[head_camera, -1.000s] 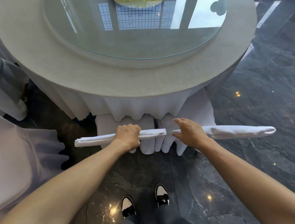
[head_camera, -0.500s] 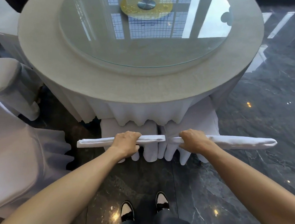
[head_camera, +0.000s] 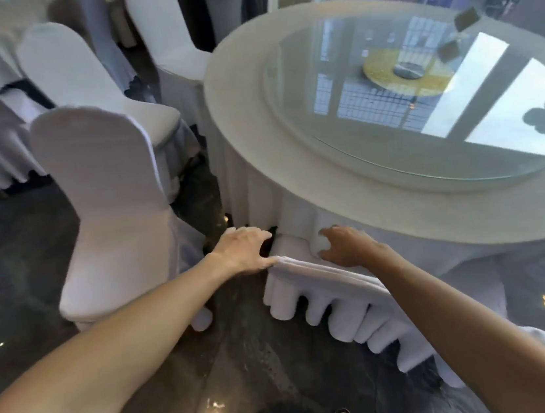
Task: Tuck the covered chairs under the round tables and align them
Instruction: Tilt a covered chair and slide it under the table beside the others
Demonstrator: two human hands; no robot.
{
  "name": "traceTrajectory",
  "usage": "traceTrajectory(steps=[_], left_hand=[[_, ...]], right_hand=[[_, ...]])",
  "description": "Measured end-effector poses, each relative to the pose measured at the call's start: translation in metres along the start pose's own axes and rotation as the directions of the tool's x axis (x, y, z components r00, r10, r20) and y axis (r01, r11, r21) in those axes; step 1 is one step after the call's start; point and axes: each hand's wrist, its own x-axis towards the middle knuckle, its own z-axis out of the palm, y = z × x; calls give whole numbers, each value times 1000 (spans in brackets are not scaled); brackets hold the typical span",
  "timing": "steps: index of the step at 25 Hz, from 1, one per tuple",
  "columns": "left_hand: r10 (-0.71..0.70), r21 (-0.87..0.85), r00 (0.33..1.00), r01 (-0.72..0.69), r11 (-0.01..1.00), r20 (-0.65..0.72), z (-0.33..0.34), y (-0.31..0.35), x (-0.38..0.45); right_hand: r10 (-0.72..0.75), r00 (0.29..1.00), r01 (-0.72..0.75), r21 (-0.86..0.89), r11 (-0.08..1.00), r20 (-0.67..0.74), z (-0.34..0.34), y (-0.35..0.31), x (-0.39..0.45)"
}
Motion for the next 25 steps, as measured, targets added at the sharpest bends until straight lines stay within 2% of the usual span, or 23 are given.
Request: traceTrajectory(steps=[6, 11, 14, 19, 25], left_hand=[[-41, 74, 992, 50, 996, -117, -42, -171, -59], [-36, 109, 979, 59, 992, -200, -70, -284, -82], [-28, 135, 968, 64, 989, -248, -81, -343, -73], [14, 167, 973, 25, 986, -231, -98, -446, -31], [49, 179, 985, -18, 984, -166, -144, -567, 29]], right_hand=[[-64, 986, 61, -29, 998, -156, -34, -172, 55], [-79, 969, 81, -2, 997, -234, -55, -283, 99], [-92, 950, 98, 7, 995, -299, -67, -331, 140], [-46, 915, 95, 104, 990, -400, -77, -401, 233], [3, 935, 79, 215, 973, -356, -108, -480, 342]])
